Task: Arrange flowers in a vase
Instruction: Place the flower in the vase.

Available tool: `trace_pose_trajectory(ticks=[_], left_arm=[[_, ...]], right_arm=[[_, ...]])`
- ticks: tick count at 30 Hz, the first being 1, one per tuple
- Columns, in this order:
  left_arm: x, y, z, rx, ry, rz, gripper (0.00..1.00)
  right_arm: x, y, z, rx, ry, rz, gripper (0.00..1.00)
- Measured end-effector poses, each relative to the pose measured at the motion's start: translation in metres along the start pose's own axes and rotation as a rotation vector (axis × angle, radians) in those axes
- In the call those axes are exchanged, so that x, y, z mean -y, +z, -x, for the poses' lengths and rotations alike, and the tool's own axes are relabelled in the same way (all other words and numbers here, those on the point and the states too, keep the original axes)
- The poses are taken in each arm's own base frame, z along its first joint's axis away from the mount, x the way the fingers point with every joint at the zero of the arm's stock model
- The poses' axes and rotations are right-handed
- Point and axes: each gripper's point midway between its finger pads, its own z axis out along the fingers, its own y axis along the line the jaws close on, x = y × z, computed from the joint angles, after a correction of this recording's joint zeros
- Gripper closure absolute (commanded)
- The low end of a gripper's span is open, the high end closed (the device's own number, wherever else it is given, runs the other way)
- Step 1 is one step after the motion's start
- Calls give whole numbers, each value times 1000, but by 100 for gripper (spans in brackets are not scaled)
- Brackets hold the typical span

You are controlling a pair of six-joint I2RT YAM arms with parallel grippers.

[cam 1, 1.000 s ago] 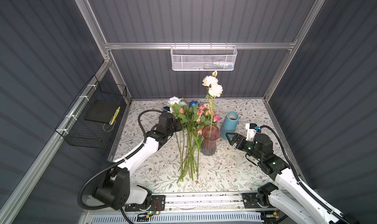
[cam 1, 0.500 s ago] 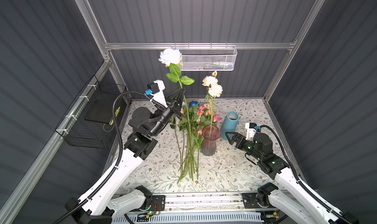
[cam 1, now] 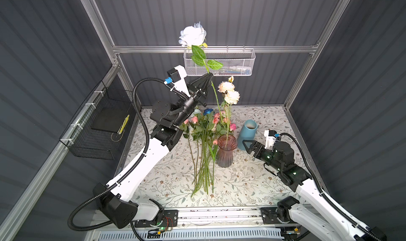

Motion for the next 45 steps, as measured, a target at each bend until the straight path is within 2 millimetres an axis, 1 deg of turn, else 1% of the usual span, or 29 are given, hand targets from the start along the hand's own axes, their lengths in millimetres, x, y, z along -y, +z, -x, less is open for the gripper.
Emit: trace_pose_trajectory(ticks=[3,8,11,16,21,24,27,30,32,33,35,37,39,42,45], left_arm=[[-4,-6,-15,-29,-22,8,100],[-22,-23,-62,-138,-79,61,100],[-30,-30,-85,-189,-114,87,100],[-40,-41,-116,-255,-157,120,100],[-44,-43,-139,-311,-184,137,100],[-48,-51,-160,-366,-202,162,100],[-56,-61,-184,-438,-222,200,98],[-62,-73,-208,-511,-242,238,93],[-64,-81,-221,-554,-253,259,87],[-65,-84,-224,-568,-255,268,82],[-67,-91,-233,-602,-259,286,64],[-68,-97,-237,-625,-262,302,54],[-68,-104,-238,-638,-261,319,48],[-67,-113,-233,-642,-259,336,43],[-62,-117,-218,-625,-248,343,41]], right_arm=[[0,0,0,1,0,0,2],[0,0,0,1,-3,0,2],[0,0,1,2,-3,-1,2],[1,2,1,4,-2,-2,2],[5,7,-1,-10,2,-14,2],[5,7,-2,-10,3,-15,2],[4,7,-1,-7,2,-11,2],[4,7,0,-5,1,-10,2],[4,7,0,-5,1,-10,2],[4,7,0,-4,1,-9,2],[3,7,0,-2,0,-7,1],[2,7,1,1,0,-4,1],[2,7,2,3,0,-3,1],[1,7,2,4,-1,0,1],[1,7,2,3,-1,1,1]])
